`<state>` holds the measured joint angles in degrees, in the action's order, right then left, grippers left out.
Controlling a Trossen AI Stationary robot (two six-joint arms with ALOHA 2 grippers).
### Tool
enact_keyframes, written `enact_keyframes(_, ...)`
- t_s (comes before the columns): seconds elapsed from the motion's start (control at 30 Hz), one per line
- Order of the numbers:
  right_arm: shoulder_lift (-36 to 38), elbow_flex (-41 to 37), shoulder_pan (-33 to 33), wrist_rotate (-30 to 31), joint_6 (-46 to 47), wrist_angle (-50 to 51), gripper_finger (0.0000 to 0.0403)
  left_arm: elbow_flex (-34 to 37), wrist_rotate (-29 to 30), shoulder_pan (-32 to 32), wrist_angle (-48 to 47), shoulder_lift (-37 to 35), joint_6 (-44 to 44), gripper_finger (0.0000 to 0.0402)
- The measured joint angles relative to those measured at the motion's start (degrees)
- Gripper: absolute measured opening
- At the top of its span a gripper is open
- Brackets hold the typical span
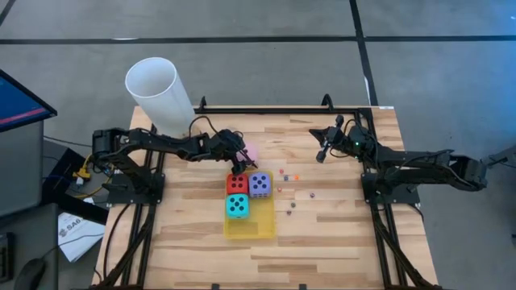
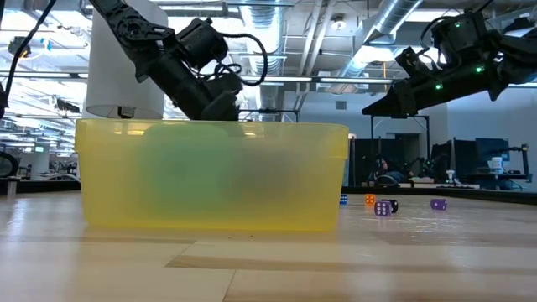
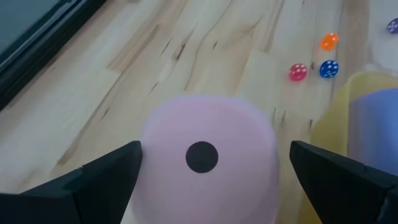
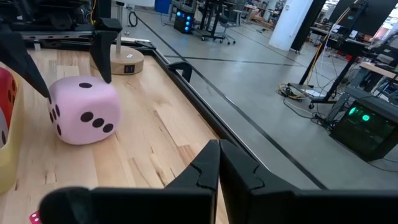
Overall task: Pick & Place Dice
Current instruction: Put the pink die into the yellow bin
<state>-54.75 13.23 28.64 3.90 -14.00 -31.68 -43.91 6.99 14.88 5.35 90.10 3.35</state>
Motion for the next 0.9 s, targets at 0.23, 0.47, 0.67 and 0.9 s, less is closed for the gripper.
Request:
enact_keyframes(0.23,-0.01,0.00,0.00,0.00,0.00,0.00,0.0006,0.05,-0.07,-0.01,0.78,0.07,-0.97,0.0400)
enact_keyframes(0.47,-0.01,0.00,0.00,0.00,-0.02,0.00,0.0006,0.07,-0.02,0.04,2.76,0.12,-1.46,0.0400)
enact_keyframes(0.67,-0.01,0.00,0.00,0.00,-0.02,0.00,0.0006,0.07,0.04,0.04,2.96,0.12,-1.79,0.0400)
enact_keyframes(0.9,-0.01,0.00,0.01,0.00,-0.02,0.01,0.0006,0.07,0.00,0.20,3.61,0.12,-7.28,0.0400)
